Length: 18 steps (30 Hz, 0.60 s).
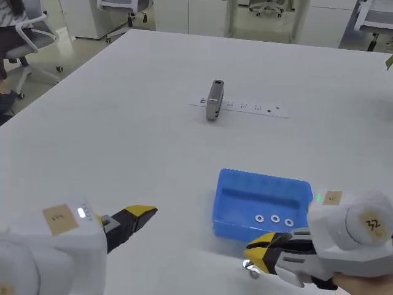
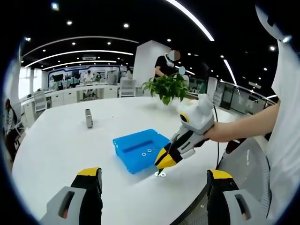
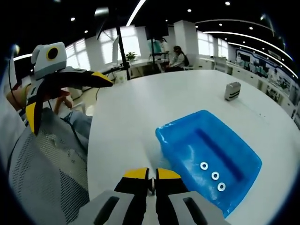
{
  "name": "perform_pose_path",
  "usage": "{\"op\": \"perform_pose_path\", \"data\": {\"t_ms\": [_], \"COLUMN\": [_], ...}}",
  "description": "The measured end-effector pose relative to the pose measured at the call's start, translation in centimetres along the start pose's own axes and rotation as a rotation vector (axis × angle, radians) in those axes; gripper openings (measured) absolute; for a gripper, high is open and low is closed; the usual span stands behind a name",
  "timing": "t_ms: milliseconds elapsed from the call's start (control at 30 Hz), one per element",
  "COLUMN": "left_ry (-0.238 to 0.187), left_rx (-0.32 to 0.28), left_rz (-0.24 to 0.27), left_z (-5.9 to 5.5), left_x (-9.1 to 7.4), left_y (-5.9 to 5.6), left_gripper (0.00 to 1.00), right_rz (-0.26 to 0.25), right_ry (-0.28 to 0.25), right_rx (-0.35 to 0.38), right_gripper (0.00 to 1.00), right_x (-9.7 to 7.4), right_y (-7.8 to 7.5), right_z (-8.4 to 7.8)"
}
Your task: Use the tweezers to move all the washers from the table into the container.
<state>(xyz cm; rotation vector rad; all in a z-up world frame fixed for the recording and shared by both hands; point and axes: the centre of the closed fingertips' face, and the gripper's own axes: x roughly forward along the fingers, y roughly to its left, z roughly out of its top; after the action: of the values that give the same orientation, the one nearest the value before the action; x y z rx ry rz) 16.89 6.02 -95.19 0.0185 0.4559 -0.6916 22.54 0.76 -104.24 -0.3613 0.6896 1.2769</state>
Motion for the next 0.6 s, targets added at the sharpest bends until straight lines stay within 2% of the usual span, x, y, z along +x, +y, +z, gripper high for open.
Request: {"op": "perform_pose_path", "data": {"t_ms": [67,133,233,267,433,533,600], "left_ry": [-0.005,-0.007,-0.011,-0.012,-0.027,-0.019,-0.006], "left_rx": [-0.002,-0.004,-0.002,-0.002,0.018,0.054,0.073], "left_rz": [-0.002,-0.004,-0.013,-0.020,-0.071,-0.124,-0.163], "left_z": [0.1,0.0,0.1,0.1,1.0,1.3,1.3], "left_x": [0.0,0.1,0.2,0.3,0.5,0.8,1.1], "left_y": [-0.1,-0.1,-0.2,-0.2,-0.6,-1.4,-2.0], "left_gripper": [0.95,0.95,0.94,0.92,0.76,0.63,0.55], "right_rz": [0.001,0.004,0.029,0.035,0.092,0.124,0.130], "right_ry": [0.037,0.094,0.134,0.135,0.117,0.133,0.144], "right_rx": [0.002,-0.046,-0.116,-0.116,-0.153,-0.246,-0.273], "right_gripper": [0.01,0.02,0.02,0.02,0.02,0.02,0.02], "right_x": [-0.1,-0.2,-0.2,-0.2,-0.7,-1.1,-1.3], "right_y": [0.0,-0.1,0.5,0.8,2.6,4.3,5.1], "right_z": [-0.2,-0.6,-0.7,-0.7,-0.3,-0.6,-0.9]}}
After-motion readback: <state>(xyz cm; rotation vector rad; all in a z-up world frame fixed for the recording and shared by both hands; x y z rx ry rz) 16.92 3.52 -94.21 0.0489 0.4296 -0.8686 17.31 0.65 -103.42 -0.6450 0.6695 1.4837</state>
